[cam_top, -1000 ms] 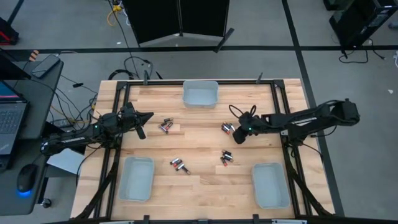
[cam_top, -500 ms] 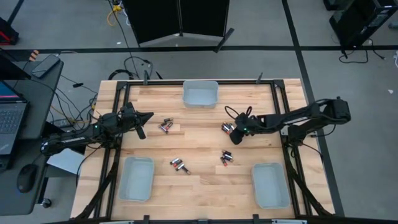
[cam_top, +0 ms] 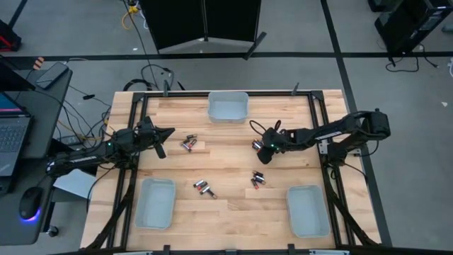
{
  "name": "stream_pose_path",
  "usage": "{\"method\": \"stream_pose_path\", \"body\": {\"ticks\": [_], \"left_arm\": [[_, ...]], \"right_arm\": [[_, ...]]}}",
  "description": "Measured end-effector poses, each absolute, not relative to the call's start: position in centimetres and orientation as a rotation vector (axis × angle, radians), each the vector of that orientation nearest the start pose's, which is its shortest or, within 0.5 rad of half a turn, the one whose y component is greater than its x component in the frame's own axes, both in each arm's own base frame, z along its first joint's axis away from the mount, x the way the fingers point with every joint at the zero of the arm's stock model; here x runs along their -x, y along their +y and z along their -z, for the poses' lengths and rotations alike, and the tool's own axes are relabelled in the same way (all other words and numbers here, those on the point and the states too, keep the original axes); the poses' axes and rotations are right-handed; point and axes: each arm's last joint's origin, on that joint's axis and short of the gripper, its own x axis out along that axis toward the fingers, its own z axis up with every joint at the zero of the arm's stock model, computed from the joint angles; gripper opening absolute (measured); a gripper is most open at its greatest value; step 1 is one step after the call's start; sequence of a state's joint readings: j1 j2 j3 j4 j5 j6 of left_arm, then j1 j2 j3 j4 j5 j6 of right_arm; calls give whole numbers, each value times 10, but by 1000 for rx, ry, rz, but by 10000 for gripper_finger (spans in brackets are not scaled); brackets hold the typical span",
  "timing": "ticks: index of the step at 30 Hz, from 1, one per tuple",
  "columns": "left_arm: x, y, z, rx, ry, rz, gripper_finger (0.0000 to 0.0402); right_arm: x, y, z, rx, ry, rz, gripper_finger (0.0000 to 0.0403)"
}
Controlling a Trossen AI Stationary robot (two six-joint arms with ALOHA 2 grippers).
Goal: Sort batteries
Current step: Put the silver battery into the bottom right gray bin
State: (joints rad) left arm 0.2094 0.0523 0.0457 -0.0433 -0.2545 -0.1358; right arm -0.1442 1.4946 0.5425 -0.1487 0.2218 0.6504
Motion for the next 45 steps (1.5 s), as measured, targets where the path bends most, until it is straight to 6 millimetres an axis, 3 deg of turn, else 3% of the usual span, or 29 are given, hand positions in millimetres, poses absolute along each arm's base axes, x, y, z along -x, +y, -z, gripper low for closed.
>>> {"method": "stream_pose_path", "body": {"ticks": [17, 24, 27, 36, 41, 45], "left_arm": [[-94, 27, -171, 132, 19, -466, 6], [-94, 27, -171, 132, 18, -467, 6], [-94, 27, -171, 132, 19, -466, 6], [-94, 27, -171, 132, 19, -467, 6], [-94, 27, -171, 132, 19, -467, 6], [-94, 27, -171, 132, 19, -467, 6]], "right_arm": [[-229, -40, -120, -510, 1047, 665, 67], [-225, -38, -130, -512, 1116, 651, 71], [-225, -38, -148, -492, 1179, 647, 68], [-231, -26, -227, -386, 1298, 601, 66], [-229, 4, -267, -337, 1320, 516, 63], [-224, 39, -280, -352, 1358, 405, 64]]}}
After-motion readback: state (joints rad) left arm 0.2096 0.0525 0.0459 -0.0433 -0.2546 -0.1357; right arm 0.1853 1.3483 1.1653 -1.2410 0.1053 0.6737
